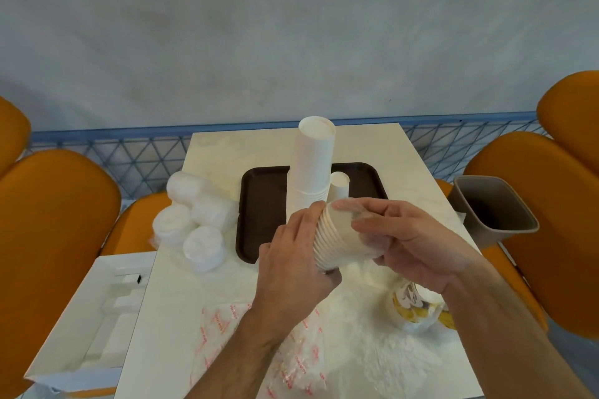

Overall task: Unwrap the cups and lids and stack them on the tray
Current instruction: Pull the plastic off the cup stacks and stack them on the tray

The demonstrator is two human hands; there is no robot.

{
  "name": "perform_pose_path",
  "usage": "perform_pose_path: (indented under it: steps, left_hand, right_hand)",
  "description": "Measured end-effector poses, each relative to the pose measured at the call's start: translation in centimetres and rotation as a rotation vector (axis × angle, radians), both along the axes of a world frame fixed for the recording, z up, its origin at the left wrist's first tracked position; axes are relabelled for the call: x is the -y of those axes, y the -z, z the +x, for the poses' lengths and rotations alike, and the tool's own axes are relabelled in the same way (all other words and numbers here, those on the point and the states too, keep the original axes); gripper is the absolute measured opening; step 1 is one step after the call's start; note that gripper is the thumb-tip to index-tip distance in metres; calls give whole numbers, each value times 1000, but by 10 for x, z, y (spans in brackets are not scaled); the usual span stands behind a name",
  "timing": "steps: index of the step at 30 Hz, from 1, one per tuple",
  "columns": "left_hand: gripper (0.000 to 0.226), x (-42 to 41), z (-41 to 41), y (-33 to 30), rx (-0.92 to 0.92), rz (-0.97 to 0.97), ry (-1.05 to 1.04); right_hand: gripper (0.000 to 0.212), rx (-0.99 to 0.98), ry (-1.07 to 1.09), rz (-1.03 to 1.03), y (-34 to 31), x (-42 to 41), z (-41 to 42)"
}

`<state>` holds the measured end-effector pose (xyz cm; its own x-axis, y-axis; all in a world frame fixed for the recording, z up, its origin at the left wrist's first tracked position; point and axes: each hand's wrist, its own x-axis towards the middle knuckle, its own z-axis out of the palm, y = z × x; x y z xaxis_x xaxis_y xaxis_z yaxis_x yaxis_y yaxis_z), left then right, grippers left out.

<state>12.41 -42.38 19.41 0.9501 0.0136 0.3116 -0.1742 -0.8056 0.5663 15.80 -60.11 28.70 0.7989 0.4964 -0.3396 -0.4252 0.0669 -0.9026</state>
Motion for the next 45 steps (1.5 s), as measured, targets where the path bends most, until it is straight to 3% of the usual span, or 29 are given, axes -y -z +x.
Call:
perform_pose_path:
  steps: [8,11,13,17,22,28,31,34,36,38,42,45]
  left_hand:
    - [94,-9,1,1,-55,-32,7]
    - [95,-7,1,0,-33,-20,9]
    - [97,-5,1,-1,-18,0,13]
    - [95,-5,2,-3,11,64,48]
    - [94,-3,3,-3,8,107,58]
    - [93,-11,3,3,-34,74,43]
    - [89,-12,2,3,-31,26,30]
    - [90,-10,2,0,-18,27,37]
    - [92,-8,3,-1,-7,59,55]
    - [92,-7,4,-2,-2,75,63]
    - [91,-9,6,1,-3,71,43]
    - [91,-9,6,2,-11,83,42]
  right_hand:
    - [25,83,361,161,-15,31,7]
    - [25,311,274,-261,-7,37,18]
    - [32,354,118,-440,-2,34,22]
    - [46,382,-73,-608,4,15,24]
    - [10,695,33,-736,9,-5,29]
    - [22,928,118,-796,1,7,39]
    - [29,834,162,-639,0,14,39]
    - [52,552,-74,-618,0,13,38]
    - [62,507,-221,-693,3,8,37]
    - [56,542,-233,-725,5,3,36]
    - [13,674,-63,-740,5,0,39]
    - [15,752,-42,-821,3,3,41]
